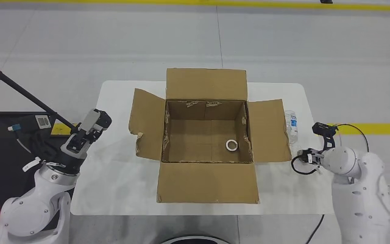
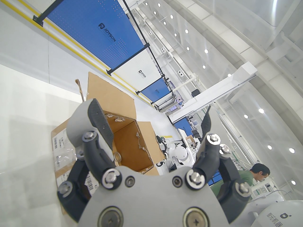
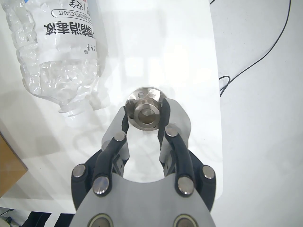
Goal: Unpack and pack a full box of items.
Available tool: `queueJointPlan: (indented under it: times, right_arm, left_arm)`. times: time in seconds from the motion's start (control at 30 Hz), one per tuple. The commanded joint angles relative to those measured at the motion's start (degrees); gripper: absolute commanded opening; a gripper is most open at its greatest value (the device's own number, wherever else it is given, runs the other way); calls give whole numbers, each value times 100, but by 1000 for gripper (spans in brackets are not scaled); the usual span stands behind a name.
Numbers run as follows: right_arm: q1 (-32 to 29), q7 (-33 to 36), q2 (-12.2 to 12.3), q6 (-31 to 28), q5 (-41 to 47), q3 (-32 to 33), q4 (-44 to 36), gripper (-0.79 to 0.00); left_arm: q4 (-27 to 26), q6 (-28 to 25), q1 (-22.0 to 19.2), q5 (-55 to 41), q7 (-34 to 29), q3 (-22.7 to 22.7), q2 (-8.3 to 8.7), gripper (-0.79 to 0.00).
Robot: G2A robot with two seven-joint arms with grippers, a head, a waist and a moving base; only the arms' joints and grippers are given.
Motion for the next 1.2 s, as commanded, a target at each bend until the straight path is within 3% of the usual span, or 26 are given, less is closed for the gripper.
queueJointPlan:
  times: [0.0, 0.13, 0.23, 0.4, 0.57, 0.73, 0.9, 1.07, 1.17]
  right_arm:
    - [14, -19, 9, 15, 4, 10, -43, -191]
    - [20, -69, 32, 38, 30, 90, -433, -86]
    - [7, -131, 48, 40, 80, 156, -1172, -25]
    - [102, -108, 63, -130, 153, -12, -2549, -3]
    - [675, -53, 50, -558, 432, -702, -3176, 0]
    - [1655, 154, -17, -1419, 1245, -1839, -2762, -28]
    - [2719, 592, -155, -2096, 1910, -3068, -1842, -31]
    - [3463, 984, -297, -2693, 2908, -3840, -909, 0]
    - [3721, 1010, -359, -2739, 3070, -4212, -563, 0]
  left_arm:
    - [0, 0, 0, 0, 0, 0, 0, 0]
    - [0, 0, 0, 0, 0, 0, 0, 0]
    - [0, 0, 0, 0, 0, 0, 0, 0]
    - [0, 0, 0, 0, 0, 0, 0, 0]
    - [0, 0, 0, 0, 0, 0, 0, 0]
    - [0, 0, 0, 0, 0, 0, 0, 0]
    - [0, 0, 0, 0, 0, 0, 0, 0]
    - [0, 0, 0, 0, 0, 0, 0, 0]
    - [0, 0, 0, 0, 0, 0, 0, 0]
